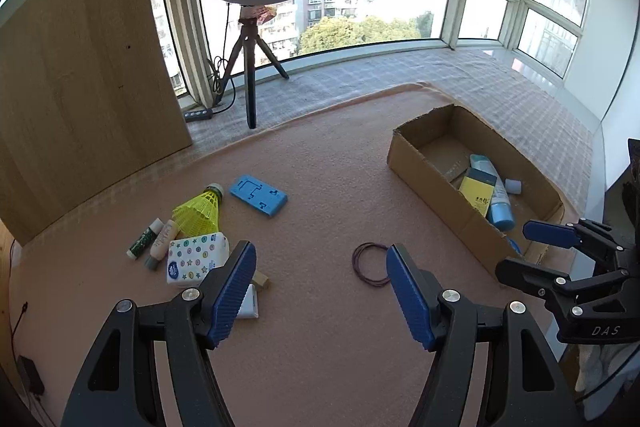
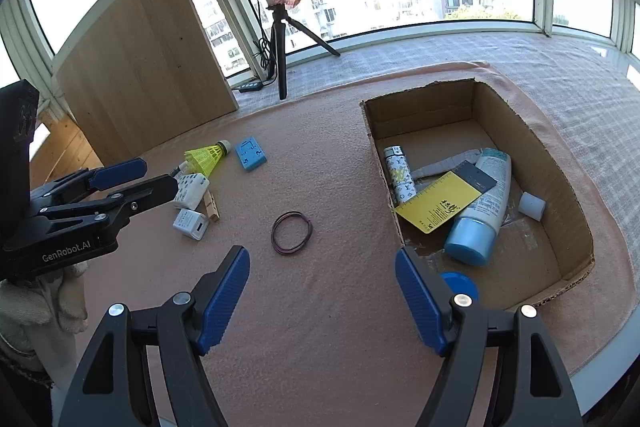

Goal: Organize objects
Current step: 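Carry the yellow notebook with the left tool into the box and release, then move the left tool to the dotted tissue pack and grasp it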

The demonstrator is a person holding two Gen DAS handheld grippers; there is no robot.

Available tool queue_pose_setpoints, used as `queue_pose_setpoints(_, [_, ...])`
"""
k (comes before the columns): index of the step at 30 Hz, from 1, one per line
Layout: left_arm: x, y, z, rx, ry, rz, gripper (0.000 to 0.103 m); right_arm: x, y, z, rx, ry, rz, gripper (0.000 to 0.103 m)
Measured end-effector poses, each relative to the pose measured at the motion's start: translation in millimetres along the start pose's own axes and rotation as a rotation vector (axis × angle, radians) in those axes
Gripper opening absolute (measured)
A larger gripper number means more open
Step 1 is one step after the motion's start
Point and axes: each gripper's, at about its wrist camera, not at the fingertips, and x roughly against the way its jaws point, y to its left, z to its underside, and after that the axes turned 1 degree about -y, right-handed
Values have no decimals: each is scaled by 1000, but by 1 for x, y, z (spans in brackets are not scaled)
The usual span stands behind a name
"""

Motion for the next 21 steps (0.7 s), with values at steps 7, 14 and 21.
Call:
queue_pose_setpoints(7, [8, 47, 21, 66, 2, -30, 71, -18, 34, -4, 41, 37, -21, 72])
queue_pose_setpoints(14, [-7, 122, 58, 214, 80, -47, 71, -43, 44, -10, 65, 101, -40, 72])
queue_pose_setpoints(21, [-31, 167, 77, 318, 133, -31, 68, -73, 43, -21, 31, 164, -112, 72])
